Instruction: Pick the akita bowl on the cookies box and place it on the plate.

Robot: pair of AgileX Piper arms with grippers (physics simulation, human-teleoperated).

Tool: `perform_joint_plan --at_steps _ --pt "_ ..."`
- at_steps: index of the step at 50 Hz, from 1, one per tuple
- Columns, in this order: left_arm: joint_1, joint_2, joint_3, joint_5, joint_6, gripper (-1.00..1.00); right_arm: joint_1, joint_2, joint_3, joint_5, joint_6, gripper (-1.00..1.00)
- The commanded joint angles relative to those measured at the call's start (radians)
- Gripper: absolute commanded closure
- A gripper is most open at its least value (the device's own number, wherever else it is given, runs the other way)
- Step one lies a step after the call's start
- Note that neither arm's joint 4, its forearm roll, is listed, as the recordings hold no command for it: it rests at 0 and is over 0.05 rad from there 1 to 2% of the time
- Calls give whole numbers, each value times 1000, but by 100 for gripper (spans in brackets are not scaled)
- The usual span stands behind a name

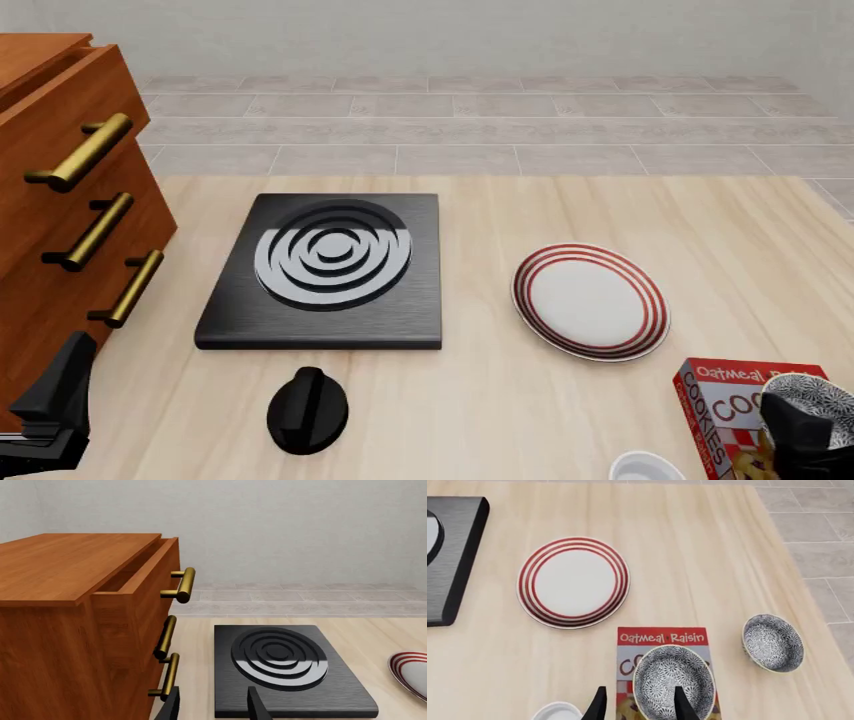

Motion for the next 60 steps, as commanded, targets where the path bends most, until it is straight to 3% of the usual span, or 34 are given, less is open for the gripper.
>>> perform_joint_plan --at_steps 1,60 --pt "0 0 0 0 0 -100 -4 17 28 -38 5 -100" --pt "0 0 0 0 0 -100 2 80 119 -165 21 -100"
